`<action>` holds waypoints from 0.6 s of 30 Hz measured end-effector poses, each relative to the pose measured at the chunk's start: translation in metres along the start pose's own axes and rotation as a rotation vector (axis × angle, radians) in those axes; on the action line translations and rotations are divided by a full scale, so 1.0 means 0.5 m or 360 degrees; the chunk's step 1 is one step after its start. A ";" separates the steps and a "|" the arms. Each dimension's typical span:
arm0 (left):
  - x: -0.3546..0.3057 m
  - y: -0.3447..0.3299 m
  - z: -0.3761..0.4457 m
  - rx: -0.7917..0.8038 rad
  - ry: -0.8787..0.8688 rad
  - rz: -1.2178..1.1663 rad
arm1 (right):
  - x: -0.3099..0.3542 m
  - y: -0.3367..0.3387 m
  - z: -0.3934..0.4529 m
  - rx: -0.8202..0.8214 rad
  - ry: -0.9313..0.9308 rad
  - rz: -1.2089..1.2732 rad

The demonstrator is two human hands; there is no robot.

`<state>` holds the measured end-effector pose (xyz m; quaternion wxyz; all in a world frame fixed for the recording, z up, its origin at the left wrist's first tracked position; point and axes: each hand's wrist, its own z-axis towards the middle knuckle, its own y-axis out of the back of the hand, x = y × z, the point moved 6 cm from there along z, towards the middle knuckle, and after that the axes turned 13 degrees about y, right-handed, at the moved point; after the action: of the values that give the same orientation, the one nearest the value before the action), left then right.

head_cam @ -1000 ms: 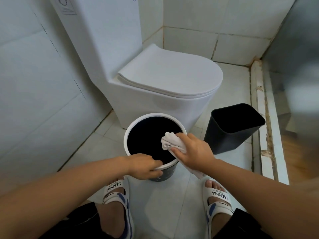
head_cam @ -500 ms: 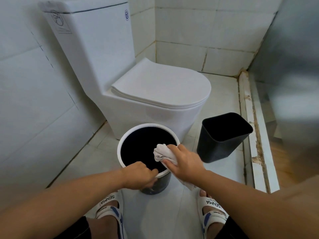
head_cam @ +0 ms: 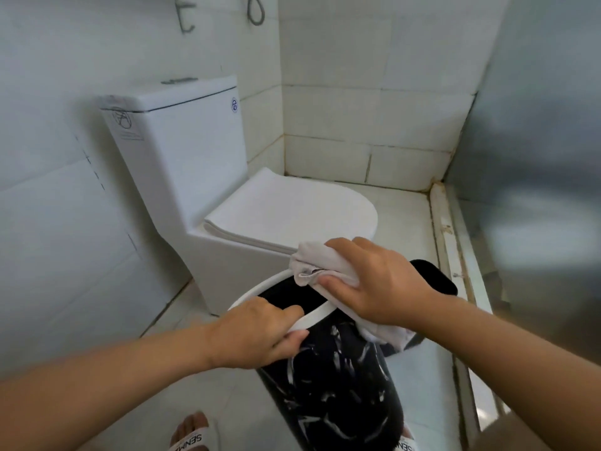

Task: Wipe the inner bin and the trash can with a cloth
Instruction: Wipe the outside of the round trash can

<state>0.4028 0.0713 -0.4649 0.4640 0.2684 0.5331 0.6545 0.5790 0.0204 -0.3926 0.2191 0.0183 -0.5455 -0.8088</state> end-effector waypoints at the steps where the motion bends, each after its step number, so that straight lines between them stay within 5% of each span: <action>1: -0.007 0.028 0.012 -0.0020 -0.0018 0.0033 | 0.004 0.029 0.007 -0.0035 0.0010 -0.0016; 12: -0.029 0.329 0.149 -0.0286 -0.0274 0.0439 | 0.034 0.291 0.092 -0.0537 0.0157 -0.0044; 18: -0.005 0.474 0.246 -0.0350 0.0034 0.0422 | 0.013 0.394 0.155 -0.0844 0.0077 0.0068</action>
<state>0.4319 0.1243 -0.2049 0.3944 0.2770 0.4232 0.7672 0.6182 0.0248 -0.1844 0.2461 -0.0319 -0.3095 -0.9179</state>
